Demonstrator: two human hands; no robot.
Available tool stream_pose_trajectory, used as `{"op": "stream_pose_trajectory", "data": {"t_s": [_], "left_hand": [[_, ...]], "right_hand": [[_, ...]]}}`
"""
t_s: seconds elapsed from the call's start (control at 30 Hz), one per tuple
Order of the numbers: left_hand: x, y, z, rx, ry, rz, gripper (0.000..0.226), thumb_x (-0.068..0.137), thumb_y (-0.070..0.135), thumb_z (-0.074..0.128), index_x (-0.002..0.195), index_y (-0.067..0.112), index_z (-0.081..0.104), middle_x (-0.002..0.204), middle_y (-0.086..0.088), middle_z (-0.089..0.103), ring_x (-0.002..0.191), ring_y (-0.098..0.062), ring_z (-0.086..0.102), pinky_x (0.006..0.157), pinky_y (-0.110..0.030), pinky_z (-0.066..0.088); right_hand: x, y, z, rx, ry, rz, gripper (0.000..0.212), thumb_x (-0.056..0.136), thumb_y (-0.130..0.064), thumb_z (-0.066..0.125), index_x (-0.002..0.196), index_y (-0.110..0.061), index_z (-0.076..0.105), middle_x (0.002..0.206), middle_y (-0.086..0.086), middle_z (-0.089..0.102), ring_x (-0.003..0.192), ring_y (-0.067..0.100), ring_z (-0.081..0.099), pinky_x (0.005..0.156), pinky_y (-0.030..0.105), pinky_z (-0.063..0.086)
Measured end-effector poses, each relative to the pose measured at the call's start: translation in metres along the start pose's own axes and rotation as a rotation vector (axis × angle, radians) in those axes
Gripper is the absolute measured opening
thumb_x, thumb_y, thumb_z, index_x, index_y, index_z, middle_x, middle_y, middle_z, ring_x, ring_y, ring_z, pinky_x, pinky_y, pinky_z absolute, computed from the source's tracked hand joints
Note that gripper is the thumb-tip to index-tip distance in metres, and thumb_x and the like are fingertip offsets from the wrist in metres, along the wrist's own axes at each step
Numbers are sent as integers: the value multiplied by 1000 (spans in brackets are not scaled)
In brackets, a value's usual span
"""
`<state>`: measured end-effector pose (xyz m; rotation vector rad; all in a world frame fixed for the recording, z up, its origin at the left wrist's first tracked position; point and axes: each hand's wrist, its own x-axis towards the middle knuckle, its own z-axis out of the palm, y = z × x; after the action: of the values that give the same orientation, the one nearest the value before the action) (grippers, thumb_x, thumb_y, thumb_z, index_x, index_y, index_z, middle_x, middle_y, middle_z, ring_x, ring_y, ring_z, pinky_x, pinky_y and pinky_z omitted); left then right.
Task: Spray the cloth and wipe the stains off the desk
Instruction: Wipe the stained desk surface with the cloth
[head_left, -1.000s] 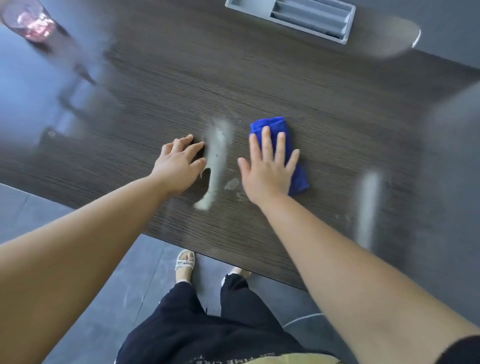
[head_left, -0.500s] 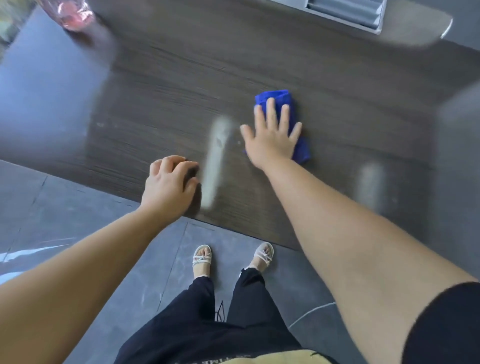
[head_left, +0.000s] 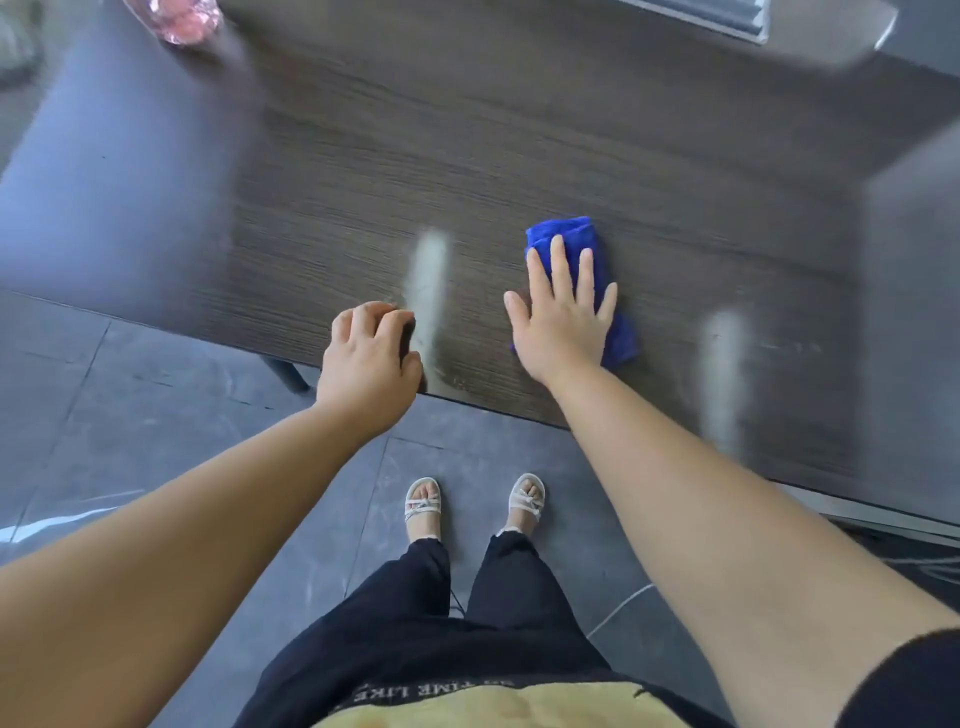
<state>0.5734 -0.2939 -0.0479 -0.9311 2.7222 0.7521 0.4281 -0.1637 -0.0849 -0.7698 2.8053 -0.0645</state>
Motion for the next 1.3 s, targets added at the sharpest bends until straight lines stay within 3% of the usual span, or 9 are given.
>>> {"op": "stream_pose_trajectory", "data": {"t_s": [0.23, 0.47, 0.57, 0.67, 0.8, 0.87, 0.97, 1.17, 1.3], "left_hand": [[-18, 15, 11, -2, -15, 55, 43, 90, 20, 49, 133, 16, 46, 140, -6, 37, 131, -30, 24, 104, -38, 28], [-34, 62, 36, -3, -48, 157, 43, 90, 22, 49, 133, 17, 46, 141, -5, 35, 130, -29, 24, 105, -35, 26], [-39, 80, 49, 6, -61, 194, 44, 88, 21, 50, 132, 16, 48, 140, -5, 37, 129, -29, 26, 104, -34, 26], [-42, 92, 56, 32, -84, 204, 47, 88, 21, 50, 135, 18, 44, 142, -5, 34, 131, -29, 24, 106, -34, 24], [-47, 109, 63, 39, -128, 215, 51, 88, 24, 52, 137, 20, 41, 142, -4, 33, 132, -29, 22, 107, -34, 25], [-50, 118, 66, 13, -157, 236, 57, 85, 26, 56, 138, 22, 39, 142, -2, 33, 132, -28, 22, 107, -34, 25], [-53, 131, 61, -105, -208, 294, 72, 78, 31, 67, 142, 25, 33, 143, -1, 32, 133, -26, 22, 108, -33, 24], [-45, 135, 17, -805, -514, -17, 53, 70, 19, 75, 119, 20, 55, 111, -6, 63, 101, -20, 60, 89, -32, 48], [-37, 108, -10, -906, -456, -144, 22, 79, 9, 71, 100, 13, 63, 98, -13, 67, 90, -24, 61, 86, -41, 49]], "right_hand": [[-84, 54, 22, -102, 62, -608, 51, 93, -45, 35, 140, -29, 42, 150, -2, 37, 138, 28, 31, 108, 57, 25], [-102, 82, 14, 48, 70, -62, 61, 90, -50, 26, 144, -25, 39, 155, 0, 29, 142, 32, 23, 110, 58, 19], [-127, 98, 23, -79, 78, -374, 63, 88, -47, 49, 145, -25, 34, 154, 2, 30, 141, 31, 25, 109, 58, 25], [-130, 153, 19, -119, 81, -588, 81, 72, -4, 71, 142, -26, 35, 151, 2, 36, 138, 30, 33, 109, 52, 25], [-131, 168, -1, 185, -27, -443, 80, 70, 23, 42, 138, -18, 47, 147, 4, 41, 139, 28, 31, 113, 49, 24], [-135, 159, -20, 442, -126, -288, 78, 74, 24, 35, 139, -17, 46, 147, -1, 41, 140, 14, 28, 115, 28, 20], [-135, 146, -60, 796, -314, -69, 65, 79, 18, 36, 128, -22, 50, 128, -6, 56, 117, 5, 49, 93, 4, 32], [-105, 125, -111, 1262, -669, 36, 38, 86, 12, 42, 104, -18, 57, 95, 2, 66, 78, 15, 62, 66, 23, 52], [-75, 115, -117, 1217, -797, 66, 20, 88, -1, 56, 103, -15, 58, 93, 5, 67, 78, 16, 64, 69, 27, 51]]}}
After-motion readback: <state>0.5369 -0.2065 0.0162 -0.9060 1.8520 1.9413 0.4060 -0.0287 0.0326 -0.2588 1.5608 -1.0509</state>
